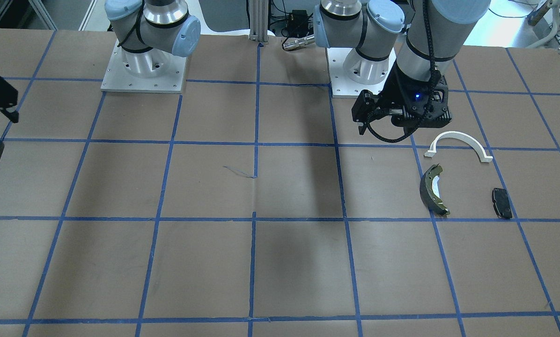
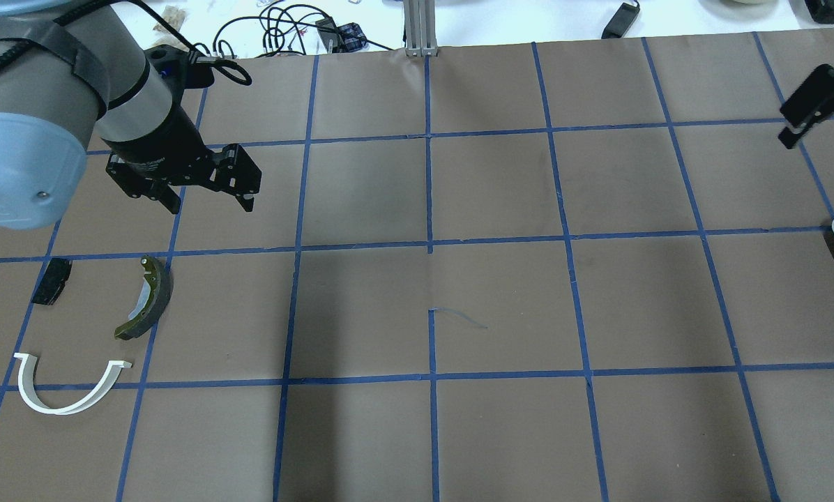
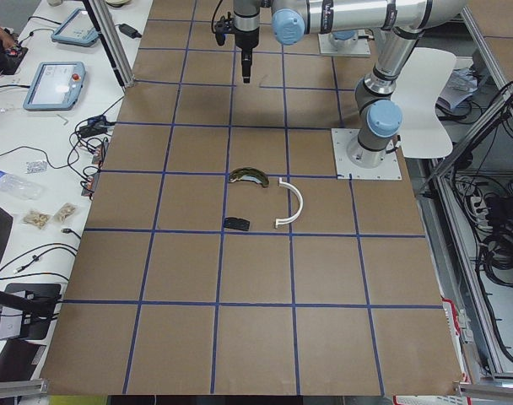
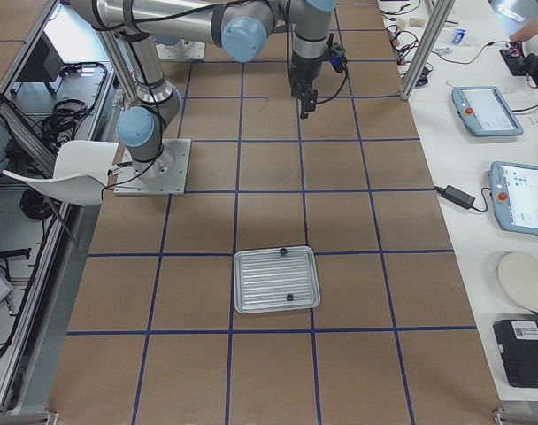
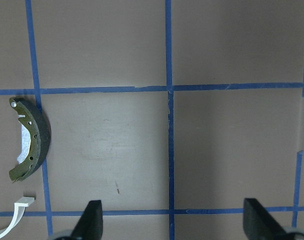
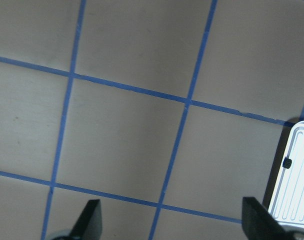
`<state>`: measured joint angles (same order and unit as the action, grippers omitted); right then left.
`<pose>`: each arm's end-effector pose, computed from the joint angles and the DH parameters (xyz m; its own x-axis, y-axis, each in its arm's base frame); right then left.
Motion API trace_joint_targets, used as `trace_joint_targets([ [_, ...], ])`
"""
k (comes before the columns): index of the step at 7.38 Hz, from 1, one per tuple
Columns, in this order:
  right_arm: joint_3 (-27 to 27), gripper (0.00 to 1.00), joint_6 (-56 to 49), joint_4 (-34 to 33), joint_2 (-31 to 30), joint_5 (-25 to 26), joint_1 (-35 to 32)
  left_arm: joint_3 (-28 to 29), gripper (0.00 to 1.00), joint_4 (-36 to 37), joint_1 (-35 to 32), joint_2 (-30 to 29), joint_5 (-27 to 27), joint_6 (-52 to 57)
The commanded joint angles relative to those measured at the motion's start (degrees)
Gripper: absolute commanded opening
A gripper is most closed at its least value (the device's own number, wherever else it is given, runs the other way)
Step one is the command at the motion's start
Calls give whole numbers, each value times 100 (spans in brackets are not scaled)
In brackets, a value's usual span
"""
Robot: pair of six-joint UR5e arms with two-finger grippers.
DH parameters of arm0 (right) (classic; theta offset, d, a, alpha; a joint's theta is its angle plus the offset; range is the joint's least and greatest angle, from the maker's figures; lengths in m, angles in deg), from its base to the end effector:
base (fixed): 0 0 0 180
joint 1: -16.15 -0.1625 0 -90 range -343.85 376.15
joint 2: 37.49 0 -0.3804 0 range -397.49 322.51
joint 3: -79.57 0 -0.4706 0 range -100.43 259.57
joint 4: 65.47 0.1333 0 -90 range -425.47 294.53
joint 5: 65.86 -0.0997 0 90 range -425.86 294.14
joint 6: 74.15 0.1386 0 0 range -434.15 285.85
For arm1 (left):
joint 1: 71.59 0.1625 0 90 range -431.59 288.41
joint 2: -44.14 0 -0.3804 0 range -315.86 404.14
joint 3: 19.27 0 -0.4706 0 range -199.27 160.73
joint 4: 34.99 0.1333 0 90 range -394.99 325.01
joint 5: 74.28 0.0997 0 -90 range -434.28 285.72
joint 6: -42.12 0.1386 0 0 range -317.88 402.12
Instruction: Place bearing gear from tray to pile
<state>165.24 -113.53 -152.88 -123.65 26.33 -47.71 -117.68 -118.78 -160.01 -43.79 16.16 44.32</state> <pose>-0.1453 -0.5866 0.4040 -0.9732 -0.2299 0.0063 -0.2292 0.9720 0.0526 -0.1169 -0.5568 0.3519 -0.9999 0.0108 -0.0076 0.0108 0.9999 0.0026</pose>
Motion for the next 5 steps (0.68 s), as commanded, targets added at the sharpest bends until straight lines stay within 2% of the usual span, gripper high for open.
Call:
trace_joint_targets([
  [1,29,100,-1493,-939,641,349,864,6,100,2,0,4,0,0],
  [3,38,100,-3068,-1147,1099,414,1426,-11,100,-6,0,21,9,0],
  [5,38,100,-4693,-2117,1722,413,1910,-20,100,2,0,13,78,0],
])
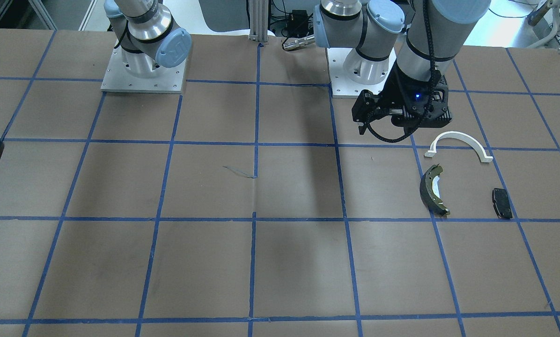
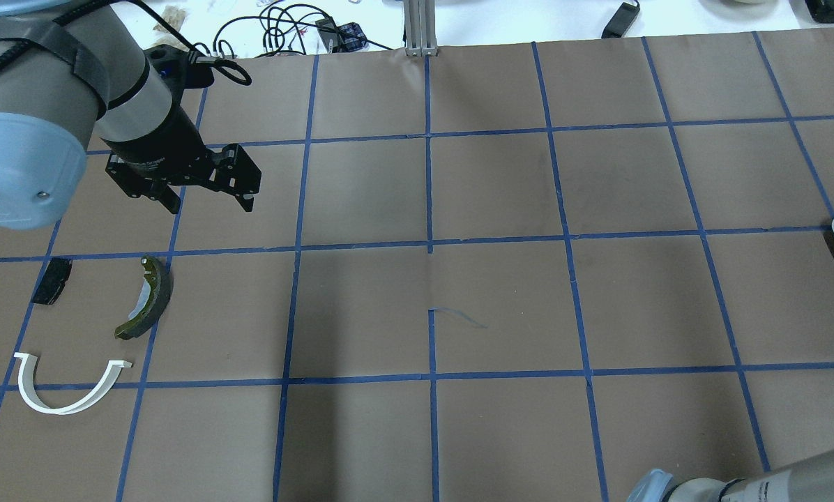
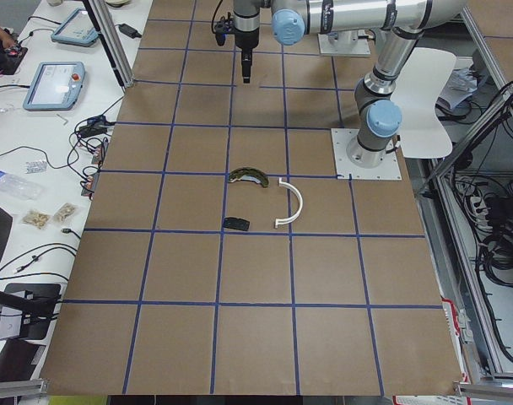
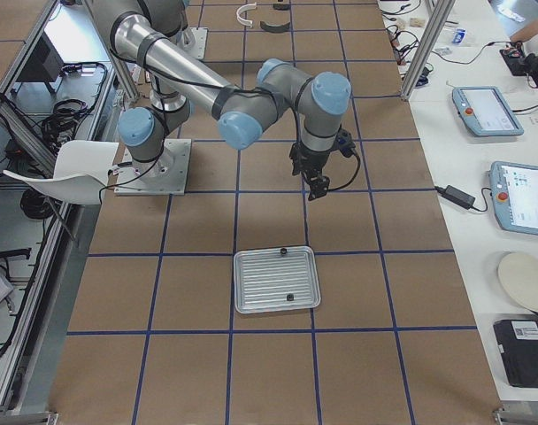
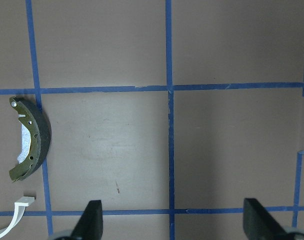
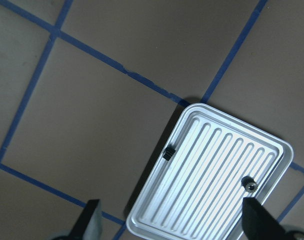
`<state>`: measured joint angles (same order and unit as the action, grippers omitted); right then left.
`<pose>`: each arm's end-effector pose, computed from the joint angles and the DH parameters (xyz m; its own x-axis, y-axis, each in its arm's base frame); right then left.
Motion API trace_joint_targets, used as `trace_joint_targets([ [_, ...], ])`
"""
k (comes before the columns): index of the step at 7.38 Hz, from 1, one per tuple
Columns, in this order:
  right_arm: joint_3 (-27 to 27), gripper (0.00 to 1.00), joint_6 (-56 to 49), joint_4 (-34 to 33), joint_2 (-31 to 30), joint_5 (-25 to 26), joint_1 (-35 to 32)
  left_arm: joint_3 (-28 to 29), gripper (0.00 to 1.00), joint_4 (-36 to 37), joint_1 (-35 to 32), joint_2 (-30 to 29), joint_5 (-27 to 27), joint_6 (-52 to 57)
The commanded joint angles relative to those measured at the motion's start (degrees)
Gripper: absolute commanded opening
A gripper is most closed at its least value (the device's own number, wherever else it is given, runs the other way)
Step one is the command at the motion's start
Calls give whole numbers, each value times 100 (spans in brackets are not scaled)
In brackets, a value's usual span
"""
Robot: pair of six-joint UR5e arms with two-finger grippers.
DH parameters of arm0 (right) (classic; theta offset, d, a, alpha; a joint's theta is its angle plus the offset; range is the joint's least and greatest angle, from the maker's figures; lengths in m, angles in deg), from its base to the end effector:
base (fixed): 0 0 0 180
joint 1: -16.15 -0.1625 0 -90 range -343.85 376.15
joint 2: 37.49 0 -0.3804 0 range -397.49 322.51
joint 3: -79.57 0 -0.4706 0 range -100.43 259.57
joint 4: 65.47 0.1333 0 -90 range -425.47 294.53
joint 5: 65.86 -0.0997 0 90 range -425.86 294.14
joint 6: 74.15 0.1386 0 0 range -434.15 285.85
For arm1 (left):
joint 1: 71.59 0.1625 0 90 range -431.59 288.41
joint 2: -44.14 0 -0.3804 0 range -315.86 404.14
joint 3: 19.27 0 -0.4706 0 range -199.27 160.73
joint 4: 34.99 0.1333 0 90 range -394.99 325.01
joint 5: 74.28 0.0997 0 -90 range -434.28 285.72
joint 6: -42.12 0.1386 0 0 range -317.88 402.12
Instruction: Place bearing gear from tray to pile
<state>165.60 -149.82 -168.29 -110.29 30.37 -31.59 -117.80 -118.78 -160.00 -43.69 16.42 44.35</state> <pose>-0.3626 -0.5749 0.2797 -0.8338 -0.5517 0.0199 -0.5469 0.8303 0.1069 -0.1162 -0.5561 0.3516 -0.9999 0.0112 -0.0121 0.0112 0.9999 0.0031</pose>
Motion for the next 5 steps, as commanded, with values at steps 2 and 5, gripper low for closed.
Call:
trace_joint_targets([
  [2,2,100,-2341,-1141,853,-60,607,18,100,2,-1,-24,106,5],
  [5,-7,100,-4644,-1582,1425,-17,889,-9,100,2,-1,2,106,5],
])
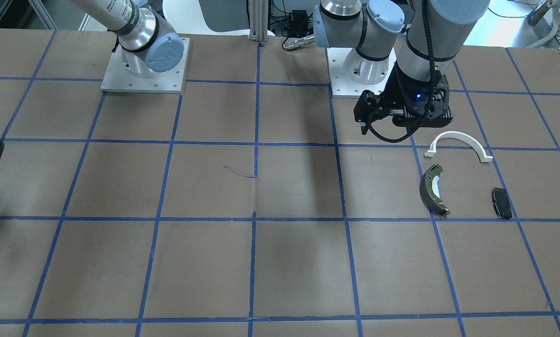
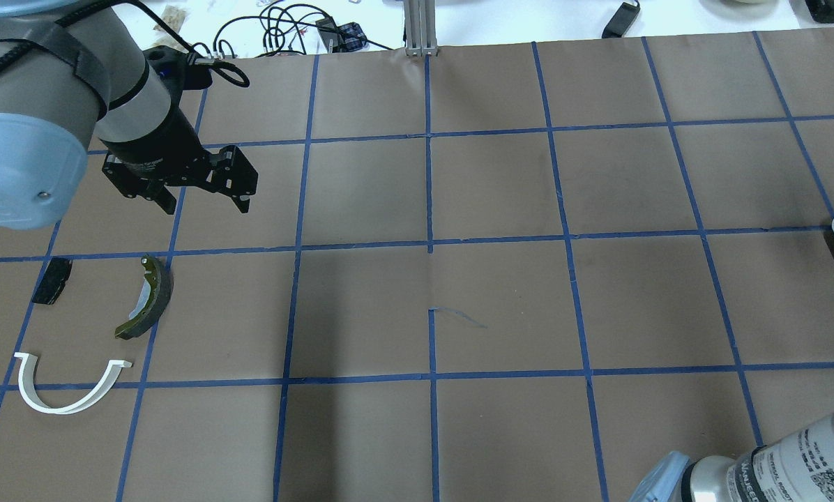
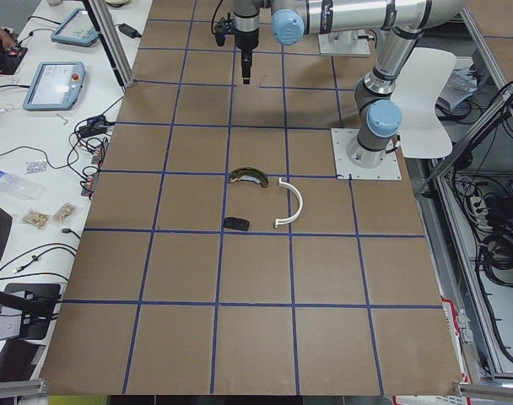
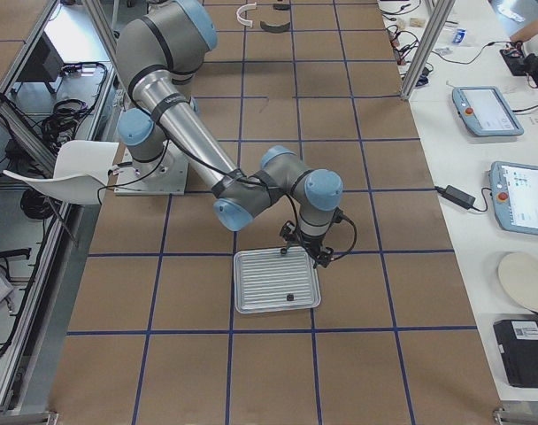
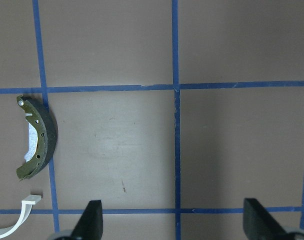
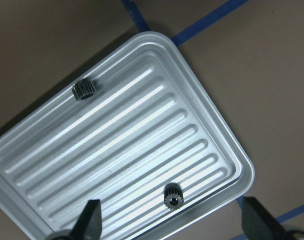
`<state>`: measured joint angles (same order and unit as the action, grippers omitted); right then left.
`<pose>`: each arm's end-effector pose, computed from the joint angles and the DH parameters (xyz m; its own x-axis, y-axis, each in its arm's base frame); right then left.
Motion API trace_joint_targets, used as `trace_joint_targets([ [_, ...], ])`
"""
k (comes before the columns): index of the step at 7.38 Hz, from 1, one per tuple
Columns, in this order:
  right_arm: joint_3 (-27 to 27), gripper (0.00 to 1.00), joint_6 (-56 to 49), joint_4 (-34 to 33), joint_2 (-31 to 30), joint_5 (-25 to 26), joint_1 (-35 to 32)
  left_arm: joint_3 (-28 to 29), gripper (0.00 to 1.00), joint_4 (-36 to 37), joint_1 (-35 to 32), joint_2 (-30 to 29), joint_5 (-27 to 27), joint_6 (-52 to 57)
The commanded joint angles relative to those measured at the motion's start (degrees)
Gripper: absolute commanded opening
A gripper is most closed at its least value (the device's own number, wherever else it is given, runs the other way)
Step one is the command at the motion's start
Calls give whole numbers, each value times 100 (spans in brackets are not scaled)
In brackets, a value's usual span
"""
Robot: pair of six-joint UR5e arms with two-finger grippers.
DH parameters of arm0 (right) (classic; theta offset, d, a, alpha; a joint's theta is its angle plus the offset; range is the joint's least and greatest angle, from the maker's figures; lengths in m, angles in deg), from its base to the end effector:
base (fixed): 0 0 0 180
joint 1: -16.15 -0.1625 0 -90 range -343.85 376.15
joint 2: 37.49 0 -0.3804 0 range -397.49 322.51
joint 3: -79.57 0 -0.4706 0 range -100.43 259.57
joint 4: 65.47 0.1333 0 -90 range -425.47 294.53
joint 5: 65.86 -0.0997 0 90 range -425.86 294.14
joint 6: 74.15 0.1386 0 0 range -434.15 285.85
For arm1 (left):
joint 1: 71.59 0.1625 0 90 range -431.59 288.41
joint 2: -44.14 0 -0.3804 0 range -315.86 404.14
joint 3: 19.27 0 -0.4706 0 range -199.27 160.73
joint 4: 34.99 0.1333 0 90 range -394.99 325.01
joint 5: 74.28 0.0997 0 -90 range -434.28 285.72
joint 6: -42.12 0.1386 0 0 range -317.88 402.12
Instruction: Place bearing gear from tray to pile
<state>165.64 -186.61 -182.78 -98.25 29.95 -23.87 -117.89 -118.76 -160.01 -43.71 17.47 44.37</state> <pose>-0.4714 -0.5516 0.1589 -0.4639 -0.8859 -0.0064 -0.8811 0.4607 0.1068 -0.1138 -0.5558 0.3507 -0.9995 0.0118 -0.0304 0.0117 0.9999 0.0054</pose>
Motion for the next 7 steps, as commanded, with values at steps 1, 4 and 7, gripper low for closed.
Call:
trace_joint_targets([
  [1,-3,100,-1214,-308,239,25,117,0,100,0,0,4,1,4],
  [4,5,100,-1787,-625,493,-10,213,-8,100,0,0,4,18,4],
  [7,23,98,-2455,-626,608,-45,319,18,100,0,0,-31,107,4],
])
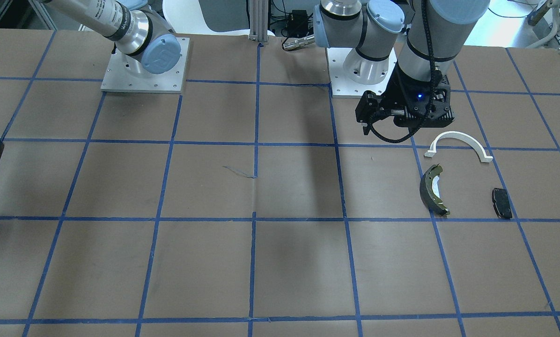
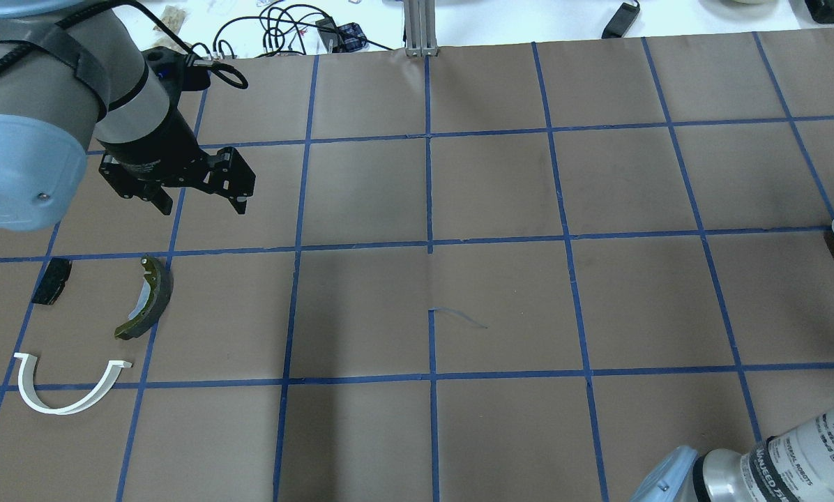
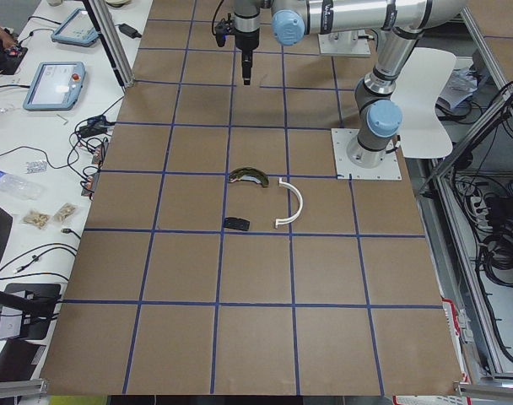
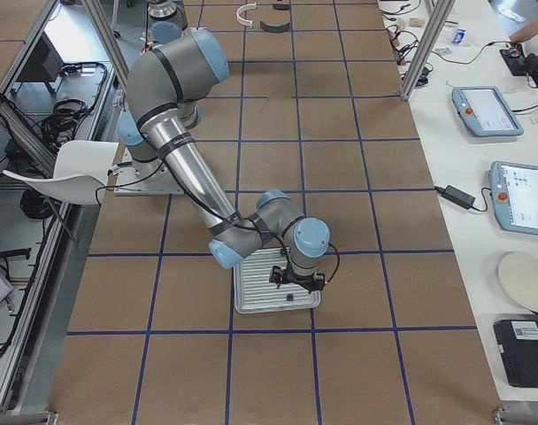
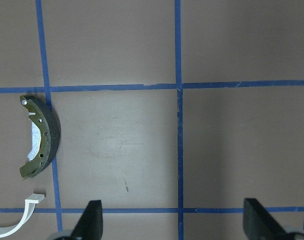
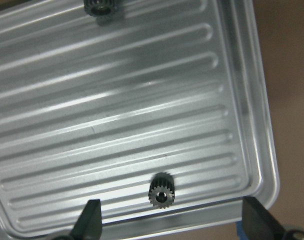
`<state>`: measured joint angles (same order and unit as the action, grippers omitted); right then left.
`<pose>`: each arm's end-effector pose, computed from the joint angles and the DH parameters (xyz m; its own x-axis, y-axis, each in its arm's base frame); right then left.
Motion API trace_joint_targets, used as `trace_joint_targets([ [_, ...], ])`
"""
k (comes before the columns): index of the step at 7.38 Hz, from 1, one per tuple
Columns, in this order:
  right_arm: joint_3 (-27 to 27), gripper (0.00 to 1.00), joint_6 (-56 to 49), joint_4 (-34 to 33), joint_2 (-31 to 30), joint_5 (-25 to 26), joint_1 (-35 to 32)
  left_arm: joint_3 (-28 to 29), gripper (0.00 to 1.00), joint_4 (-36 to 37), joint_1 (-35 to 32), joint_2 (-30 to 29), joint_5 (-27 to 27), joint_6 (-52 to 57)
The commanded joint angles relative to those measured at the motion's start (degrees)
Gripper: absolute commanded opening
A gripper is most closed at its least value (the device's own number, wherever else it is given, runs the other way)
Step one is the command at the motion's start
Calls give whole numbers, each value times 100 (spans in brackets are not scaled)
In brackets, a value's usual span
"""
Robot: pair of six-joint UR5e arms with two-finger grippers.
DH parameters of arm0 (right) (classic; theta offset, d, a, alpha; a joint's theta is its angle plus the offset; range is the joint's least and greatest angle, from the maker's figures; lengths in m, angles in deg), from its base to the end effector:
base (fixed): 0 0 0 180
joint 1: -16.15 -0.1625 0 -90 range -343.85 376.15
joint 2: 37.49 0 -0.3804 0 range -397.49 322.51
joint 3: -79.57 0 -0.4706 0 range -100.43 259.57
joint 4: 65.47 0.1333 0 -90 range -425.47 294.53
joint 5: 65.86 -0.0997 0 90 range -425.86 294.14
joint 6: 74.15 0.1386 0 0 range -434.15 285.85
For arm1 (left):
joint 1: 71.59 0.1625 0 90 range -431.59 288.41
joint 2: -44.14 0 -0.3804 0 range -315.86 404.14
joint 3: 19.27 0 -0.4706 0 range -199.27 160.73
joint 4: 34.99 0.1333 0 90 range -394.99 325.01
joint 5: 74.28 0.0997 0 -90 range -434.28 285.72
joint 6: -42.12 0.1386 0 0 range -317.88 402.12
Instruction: Place bearing gear from tray to pile
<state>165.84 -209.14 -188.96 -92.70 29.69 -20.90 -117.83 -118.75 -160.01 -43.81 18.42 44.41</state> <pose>-0.5069 -0.5329 0.0985 -0.1423 -0.9891 -0.0383 -0.9855 0.1380 0.0983 -0.1115 -0.5563 0.3504 -0.9988 0.0126 -0.0469 0.0123 0.9999 0.0066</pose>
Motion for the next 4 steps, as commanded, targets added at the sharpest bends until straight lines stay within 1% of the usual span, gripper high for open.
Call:
trace_joint_targets([
  [1,4,95,-230,-17,124,-10,22,30,100,0,0,-21,20,-9],
  [2,-5,91,-239,-35,168,-10,57,-13,100,0,0,5,20,0],
  [3,4,85,-300,-35,186,-2,109,-5,100,0,0,6,20,0],
  [4,-5,75,-309,-52,177,7,110,4,100,0,0,6,20,0],
])
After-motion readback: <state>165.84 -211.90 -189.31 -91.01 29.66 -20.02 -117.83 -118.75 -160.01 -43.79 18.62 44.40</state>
